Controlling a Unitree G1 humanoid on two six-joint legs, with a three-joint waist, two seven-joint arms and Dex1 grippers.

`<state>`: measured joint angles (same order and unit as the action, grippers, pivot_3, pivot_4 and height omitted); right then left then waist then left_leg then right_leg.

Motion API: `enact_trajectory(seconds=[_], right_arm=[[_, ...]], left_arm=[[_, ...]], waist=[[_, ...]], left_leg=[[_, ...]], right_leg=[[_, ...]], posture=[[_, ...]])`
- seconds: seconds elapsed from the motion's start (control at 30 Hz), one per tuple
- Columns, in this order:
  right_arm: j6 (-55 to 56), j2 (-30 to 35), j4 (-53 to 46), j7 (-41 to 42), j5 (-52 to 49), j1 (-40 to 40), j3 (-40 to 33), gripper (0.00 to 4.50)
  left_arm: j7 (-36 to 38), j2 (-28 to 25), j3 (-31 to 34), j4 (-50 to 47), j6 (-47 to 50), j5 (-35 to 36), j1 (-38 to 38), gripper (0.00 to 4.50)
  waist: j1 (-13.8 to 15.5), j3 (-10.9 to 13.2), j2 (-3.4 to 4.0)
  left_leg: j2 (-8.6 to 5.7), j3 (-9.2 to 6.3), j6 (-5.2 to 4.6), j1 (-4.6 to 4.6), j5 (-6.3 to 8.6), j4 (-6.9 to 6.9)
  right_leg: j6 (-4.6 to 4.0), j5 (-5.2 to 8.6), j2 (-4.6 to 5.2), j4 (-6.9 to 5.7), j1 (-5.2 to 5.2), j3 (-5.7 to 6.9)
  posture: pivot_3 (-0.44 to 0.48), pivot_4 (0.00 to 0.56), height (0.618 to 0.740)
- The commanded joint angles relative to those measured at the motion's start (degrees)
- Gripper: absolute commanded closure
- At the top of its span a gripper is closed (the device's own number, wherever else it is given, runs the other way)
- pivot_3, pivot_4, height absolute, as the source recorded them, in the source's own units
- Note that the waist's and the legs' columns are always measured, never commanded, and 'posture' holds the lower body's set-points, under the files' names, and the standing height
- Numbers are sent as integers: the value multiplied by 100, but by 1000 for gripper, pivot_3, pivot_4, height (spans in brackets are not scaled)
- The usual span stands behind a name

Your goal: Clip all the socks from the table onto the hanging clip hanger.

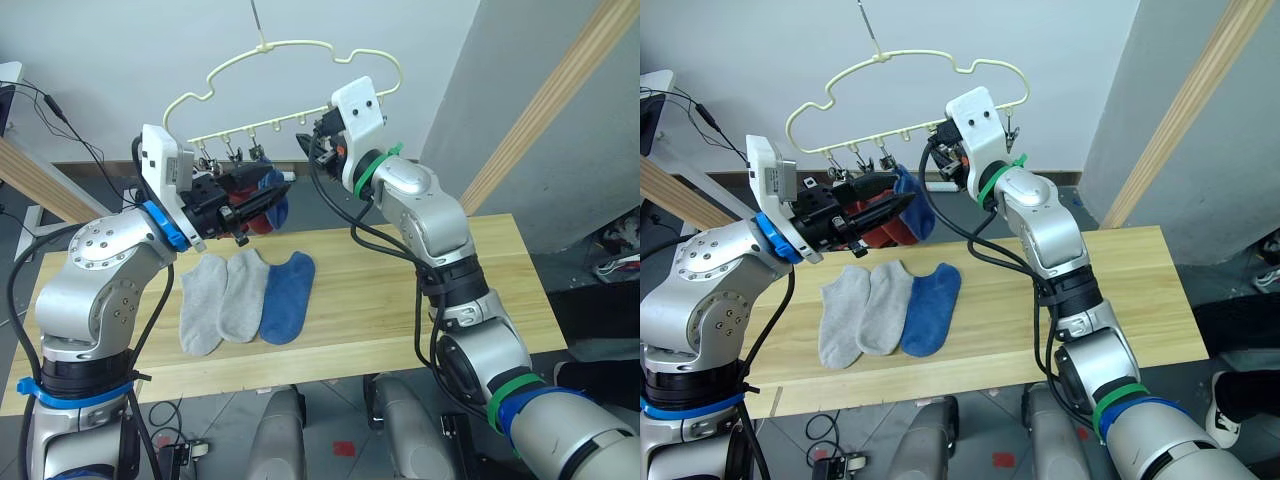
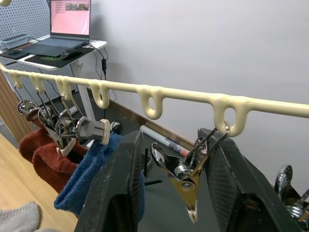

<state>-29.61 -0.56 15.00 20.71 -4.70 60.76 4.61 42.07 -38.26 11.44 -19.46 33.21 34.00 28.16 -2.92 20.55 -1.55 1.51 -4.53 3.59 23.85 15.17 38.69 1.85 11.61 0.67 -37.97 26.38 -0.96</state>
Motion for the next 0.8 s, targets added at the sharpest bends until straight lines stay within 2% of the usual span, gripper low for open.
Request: enact_trajectory(seconds=[0.03,0.17,0.27,0.5,0.6,0.8], right_arm=[[139,-65,-97,-53,-123,195,-84,2625],[142,-80,-58,-95,-190,221,-125,3845],[122,-96,-46,-100,-234,230,-148,4452],[100,-122,7,-133,-325,288,-252,4479],[128,-109,35,-149,-352,310,-260,4500],[145,-106,54,-170,-399,340,-262,4500]], left_arm=[[22,8,5,-105,-49,78,31,2565],[12,30,-20,-114,-64,53,24,2565],[19,37,-64,-152,-98,26,-41,2565],[-34,0,-274,-138,-322,-340,-288,2565],[-23,-12,-588,-83,-571,-769,-628,2079],[-604,492,-1192,636,-1120,-1733,-1295,348]], waist=[[1,0,0],[2,0,0],[3,0,0],[2,0,0],[-2,0,1],[2,0,1]], left_leg=[[0,0,0,0,0,0],[0,0,0,0,0,-1],[0,0,0,1,0,-1],[1,1,0,1,0,-2],[0,3,0,1,0,-5],[2,9,0,0,0,-26]], right_leg=[[0,0,0,0,0,0],[0,0,0,0,1,0],[0,0,0,0,1,-1],[0,0,0,-1,4,-1],[0,0,0,0,5,-3],[-2,1,0,0,20,-8]], posture=[[-19,326,740],[-20,328,740],[-21,328,740],[-21,331,740],[-19,333,740],[-34,339,740]])
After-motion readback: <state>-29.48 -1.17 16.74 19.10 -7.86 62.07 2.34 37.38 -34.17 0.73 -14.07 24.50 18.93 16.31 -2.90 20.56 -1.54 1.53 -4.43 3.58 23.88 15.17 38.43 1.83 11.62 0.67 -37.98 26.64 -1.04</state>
